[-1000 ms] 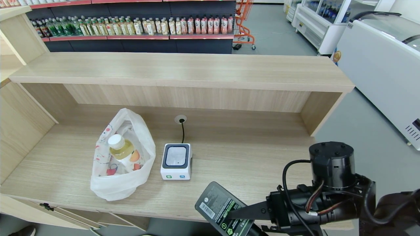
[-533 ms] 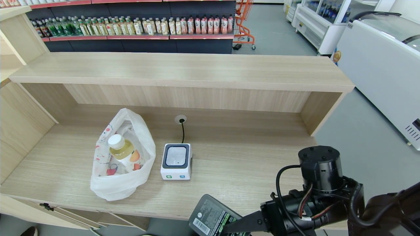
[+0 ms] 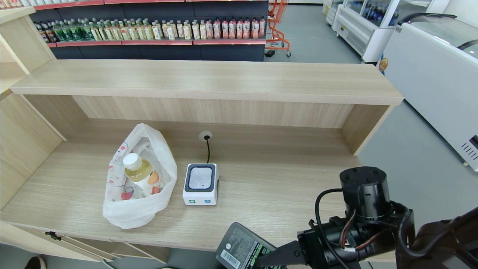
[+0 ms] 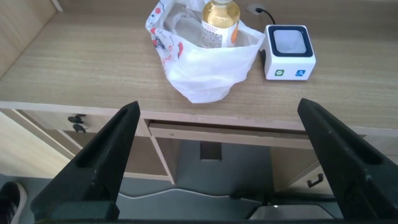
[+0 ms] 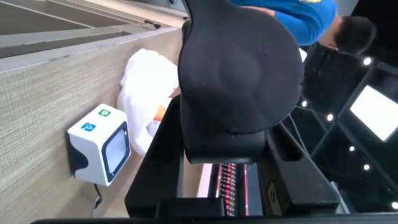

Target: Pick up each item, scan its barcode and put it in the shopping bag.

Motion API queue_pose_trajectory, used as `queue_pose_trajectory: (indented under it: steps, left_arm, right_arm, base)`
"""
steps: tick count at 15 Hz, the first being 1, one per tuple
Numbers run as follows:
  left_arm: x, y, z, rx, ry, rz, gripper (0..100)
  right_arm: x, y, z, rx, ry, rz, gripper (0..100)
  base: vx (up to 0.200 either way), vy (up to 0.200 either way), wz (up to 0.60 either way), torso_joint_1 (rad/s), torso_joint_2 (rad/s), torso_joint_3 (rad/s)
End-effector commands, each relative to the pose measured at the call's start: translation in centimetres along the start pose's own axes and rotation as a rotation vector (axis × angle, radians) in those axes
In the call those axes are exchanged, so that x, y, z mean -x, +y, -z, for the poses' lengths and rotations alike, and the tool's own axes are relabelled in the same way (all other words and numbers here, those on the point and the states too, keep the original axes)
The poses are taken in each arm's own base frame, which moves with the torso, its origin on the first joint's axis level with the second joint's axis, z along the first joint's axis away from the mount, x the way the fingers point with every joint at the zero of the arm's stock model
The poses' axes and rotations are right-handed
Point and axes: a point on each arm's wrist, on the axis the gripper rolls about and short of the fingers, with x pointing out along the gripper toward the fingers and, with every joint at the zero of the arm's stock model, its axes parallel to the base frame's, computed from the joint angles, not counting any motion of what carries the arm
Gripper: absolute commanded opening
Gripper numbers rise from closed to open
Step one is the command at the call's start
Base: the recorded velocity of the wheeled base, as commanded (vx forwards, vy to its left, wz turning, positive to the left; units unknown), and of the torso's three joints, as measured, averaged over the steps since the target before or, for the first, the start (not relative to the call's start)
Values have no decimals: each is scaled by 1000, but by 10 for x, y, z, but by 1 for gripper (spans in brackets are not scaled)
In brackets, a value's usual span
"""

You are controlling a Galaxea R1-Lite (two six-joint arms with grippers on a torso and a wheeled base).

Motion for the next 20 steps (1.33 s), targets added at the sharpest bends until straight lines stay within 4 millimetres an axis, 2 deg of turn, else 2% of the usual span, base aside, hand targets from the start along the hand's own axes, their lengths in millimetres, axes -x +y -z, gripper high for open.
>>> queue_pose_trajectory:
  steps: [1,20]
  left_arm:
    - [0,0,0,0,0,-1,100]
    - [0,0,0,0,0,0,100]
  right_arm:
    - [0,0,1,3,2,1,0]
    - [-6,-1,9,18,6,13,0]
  base:
    - [0,0,0,0,0,0]
    - [0,0,0,0,0,0]
